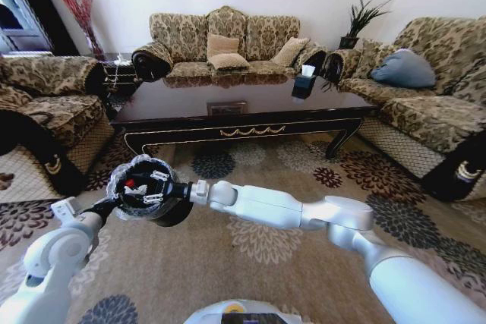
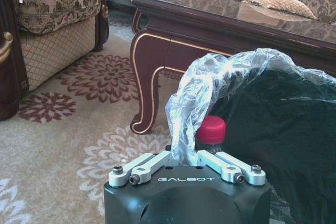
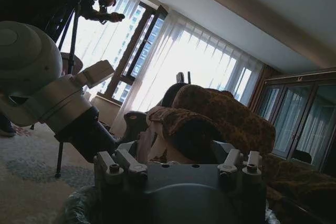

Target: Move to the front of the table and pick up the trash from the floor, then place it into the trash bin.

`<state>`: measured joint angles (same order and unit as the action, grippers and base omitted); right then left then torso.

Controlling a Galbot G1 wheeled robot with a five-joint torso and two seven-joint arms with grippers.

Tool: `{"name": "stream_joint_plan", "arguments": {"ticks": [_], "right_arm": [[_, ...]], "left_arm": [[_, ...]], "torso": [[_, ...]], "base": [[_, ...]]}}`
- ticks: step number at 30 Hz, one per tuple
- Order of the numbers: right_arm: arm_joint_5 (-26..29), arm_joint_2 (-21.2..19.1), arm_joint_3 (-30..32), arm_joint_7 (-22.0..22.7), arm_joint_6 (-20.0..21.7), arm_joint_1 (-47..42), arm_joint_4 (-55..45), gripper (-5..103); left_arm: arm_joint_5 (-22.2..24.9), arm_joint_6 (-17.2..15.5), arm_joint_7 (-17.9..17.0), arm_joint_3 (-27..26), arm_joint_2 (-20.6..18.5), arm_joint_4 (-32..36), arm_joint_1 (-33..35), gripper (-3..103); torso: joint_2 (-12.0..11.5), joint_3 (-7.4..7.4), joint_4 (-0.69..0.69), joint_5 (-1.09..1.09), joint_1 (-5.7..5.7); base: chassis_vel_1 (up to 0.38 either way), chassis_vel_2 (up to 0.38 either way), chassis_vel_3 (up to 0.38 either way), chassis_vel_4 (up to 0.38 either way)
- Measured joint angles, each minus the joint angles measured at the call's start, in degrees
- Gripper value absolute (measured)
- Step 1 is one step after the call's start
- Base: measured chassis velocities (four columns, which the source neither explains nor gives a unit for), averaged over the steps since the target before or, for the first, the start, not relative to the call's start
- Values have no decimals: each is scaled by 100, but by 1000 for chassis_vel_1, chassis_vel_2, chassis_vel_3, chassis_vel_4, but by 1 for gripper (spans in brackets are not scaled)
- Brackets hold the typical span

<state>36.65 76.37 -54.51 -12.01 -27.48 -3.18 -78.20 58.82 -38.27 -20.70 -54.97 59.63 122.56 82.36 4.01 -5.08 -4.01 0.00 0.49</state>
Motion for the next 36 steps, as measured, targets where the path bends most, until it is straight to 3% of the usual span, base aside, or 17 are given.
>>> {"name": "stream_joint_plan", "arguments": {"ticks": [1, 4, 8, 26, 36], "right_arm": [[0, 0, 0, 0, 0, 0, 0, 78], [-47, -85, 58, 0, -17, -33, 7, 94], [-99, -160, 63, -3, -39, -61, -8, 99], [-247, -714, 191, -77, -190, -129, -81, 100], [-366, -1505, 254, -133, -248, -384, -266, 100]], "left_arm": [[0, 0, 0, 0, 0, 0, 0, 2], [0, -3, 0, 0, -5, 20, 12, 2], [0, -7, 0, -6, -17, 39, 12, 2], [5, -16, 0, -31, -49, -7, 22, 2], [21, -16, -5, -57, -70, -2, 19, 2]], "torso": [[0, 0, 0, 0, 0], [0, 0, 0, 0, 0], [0, 0, 0, 0, 0], [0, 0, 2, 1, 0], [0, 0, -1, 1, 0]], "base": [[0, 0, 0, 0], [0, 0, 0, 0], [0, 0, 0, 0], [0, 0, 0, 0], [0, 0, 0, 0]]}}
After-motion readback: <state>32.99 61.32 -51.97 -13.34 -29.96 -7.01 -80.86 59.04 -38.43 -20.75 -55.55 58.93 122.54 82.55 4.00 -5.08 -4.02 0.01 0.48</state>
